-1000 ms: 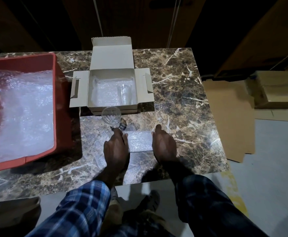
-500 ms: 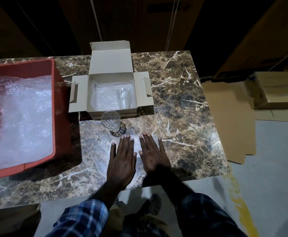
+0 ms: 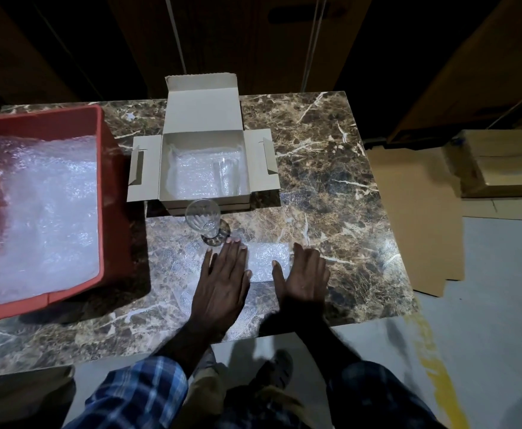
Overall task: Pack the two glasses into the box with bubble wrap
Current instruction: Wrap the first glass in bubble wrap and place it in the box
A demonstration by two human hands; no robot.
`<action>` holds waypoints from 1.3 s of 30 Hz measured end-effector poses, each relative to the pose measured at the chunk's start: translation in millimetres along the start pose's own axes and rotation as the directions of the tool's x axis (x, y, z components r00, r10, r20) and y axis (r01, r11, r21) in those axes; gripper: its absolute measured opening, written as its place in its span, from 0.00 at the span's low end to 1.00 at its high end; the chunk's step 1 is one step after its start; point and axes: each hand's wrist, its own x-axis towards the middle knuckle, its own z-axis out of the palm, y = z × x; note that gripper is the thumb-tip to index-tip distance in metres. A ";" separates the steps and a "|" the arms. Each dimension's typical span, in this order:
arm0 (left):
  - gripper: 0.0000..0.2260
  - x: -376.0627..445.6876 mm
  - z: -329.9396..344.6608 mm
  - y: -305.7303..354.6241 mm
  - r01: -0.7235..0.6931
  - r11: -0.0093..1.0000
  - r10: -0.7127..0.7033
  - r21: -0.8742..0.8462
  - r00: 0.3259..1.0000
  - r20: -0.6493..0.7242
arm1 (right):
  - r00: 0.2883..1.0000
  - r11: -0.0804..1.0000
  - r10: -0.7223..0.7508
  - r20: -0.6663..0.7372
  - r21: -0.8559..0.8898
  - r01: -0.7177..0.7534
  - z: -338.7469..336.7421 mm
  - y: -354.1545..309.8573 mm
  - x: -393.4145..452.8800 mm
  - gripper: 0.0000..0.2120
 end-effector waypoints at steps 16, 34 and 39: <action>0.11 -12.7 8.6 -6.1 -0.139 0.990 0.137 -0.007 0.985 -0.106 | 0.929 0.874 0.275 0.248 0.338 -0.349 -10.6 -19.7 6.6 0.08; 0.09 11.0 -20.3 -21.1 0.176 0.813 -0.197 -0.556 0.980 0.023 | 0.973 0.834 -0.216 -0.082 0.503 0.228 6.8 -52.5 -21.8 0.08; 0.05 9.1 -29.3 -22.8 0.354 0.714 -0.361 -0.604 0.925 0.116 | 0.946 0.843 -0.311 -0.095 0.432 0.320 19.7 -46.5 -27.2 0.13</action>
